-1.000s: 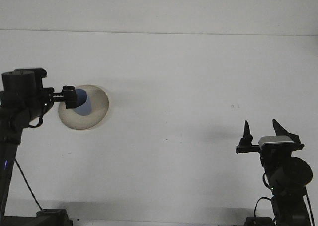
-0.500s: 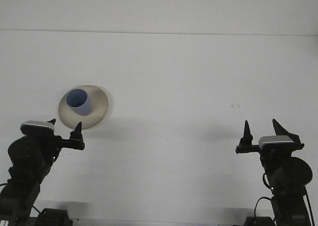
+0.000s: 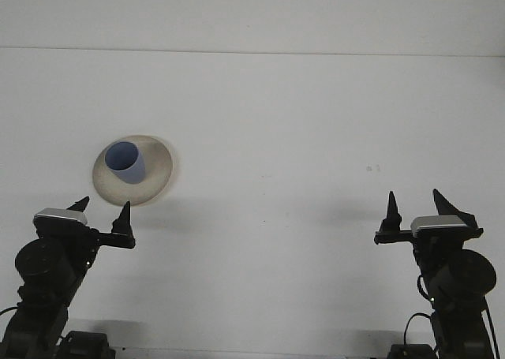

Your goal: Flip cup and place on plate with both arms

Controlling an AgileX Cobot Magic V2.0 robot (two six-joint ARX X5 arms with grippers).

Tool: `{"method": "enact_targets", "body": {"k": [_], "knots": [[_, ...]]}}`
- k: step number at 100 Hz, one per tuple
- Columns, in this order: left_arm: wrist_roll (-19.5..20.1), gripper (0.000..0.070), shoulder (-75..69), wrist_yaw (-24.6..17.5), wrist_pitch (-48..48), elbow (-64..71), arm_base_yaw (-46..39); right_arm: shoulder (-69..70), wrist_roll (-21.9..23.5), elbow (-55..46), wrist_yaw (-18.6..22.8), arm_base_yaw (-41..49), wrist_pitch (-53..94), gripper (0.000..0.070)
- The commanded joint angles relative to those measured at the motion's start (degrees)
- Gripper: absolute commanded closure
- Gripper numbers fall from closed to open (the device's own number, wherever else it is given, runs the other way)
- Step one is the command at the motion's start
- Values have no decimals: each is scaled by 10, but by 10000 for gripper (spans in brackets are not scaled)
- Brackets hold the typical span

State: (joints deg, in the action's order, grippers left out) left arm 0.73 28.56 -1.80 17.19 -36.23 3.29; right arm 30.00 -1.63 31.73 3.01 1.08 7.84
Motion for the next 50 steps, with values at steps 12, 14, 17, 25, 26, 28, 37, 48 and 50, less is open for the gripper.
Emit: {"method": "enact_targets", "body": {"k": [12, 14, 17, 25, 26, 28, 37, 48, 50], "knots": [[-1, 125, 1, -1, -5, -5, 1, 0, 7, 2, 0, 1, -6, 151], [-1, 136, 1, -1, -5, -5, 1, 0, 7, 2, 0, 1, -6, 165], [-1, 176, 1, -1, -5, -5, 1, 0, 7, 2, 0, 1, -6, 195], [-1, 375, 1, -1, -5, -5, 1, 0, 7, 2, 0, 1, -5, 339], [-1, 404, 1, -1, -5, -5, 1, 0, 7, 2, 0, 1, -5, 358], [-1, 461, 1, -1, -5, -5, 1, 0, 7, 2, 0, 1, -5, 396], [-1, 693, 1, -1, -5, -5, 1, 0, 7, 2, 0, 1, -5, 560], [-1, 691, 1, -1, -5, -5, 1, 0, 7, 2, 0, 1, -5, 699], [-1, 691, 1, -1, -5, -5, 1, 0, 7, 2, 0, 1, -5, 699]]}}
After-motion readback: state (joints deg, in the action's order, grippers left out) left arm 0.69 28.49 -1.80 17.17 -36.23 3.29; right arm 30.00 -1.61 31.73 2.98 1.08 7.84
